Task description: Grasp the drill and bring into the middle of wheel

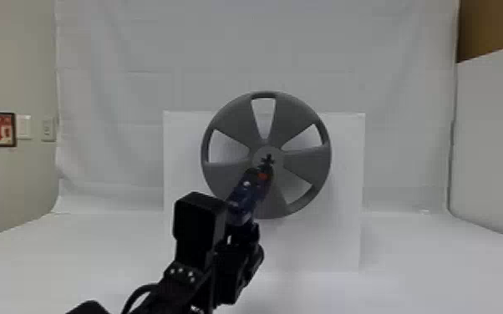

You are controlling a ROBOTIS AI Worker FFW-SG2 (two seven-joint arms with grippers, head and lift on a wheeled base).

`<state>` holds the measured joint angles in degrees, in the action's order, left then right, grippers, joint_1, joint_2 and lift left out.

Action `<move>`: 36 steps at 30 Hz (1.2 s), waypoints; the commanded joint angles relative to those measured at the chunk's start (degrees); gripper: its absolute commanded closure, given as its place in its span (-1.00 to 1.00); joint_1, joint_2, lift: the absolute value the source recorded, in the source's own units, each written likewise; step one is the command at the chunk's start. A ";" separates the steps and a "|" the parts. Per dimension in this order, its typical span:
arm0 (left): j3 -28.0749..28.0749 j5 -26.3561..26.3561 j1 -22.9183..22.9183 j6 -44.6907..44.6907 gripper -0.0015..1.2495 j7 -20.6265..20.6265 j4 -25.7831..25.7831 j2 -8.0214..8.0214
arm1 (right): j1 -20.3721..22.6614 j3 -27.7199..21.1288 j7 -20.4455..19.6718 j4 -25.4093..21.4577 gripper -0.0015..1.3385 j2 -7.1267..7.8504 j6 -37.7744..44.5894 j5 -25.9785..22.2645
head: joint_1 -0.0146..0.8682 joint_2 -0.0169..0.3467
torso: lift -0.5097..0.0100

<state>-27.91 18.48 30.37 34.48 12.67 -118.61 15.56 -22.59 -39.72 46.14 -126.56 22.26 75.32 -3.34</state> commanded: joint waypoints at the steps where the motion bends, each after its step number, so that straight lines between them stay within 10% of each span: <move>1: 0.31 -0.12 0.66 0.06 0.94 0.60 1.80 -1.23 | 0.09 0.08 0.00 0.00 -0.85 0.07 0.09 0.09 | -0.85 -0.74 | -0.59; 36: 0.83 -1.61 3.12 0.06 0.94 0.60 5.93 -3.26 | 0.53 1.22 0.00 0.00 -0.85 0.68 0.26 1.05 | -0.85 -0.74 | -0.59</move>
<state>-26.96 16.87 33.48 34.54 13.27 -112.70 12.31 -22.14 -38.51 46.14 -126.56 22.85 75.58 -2.36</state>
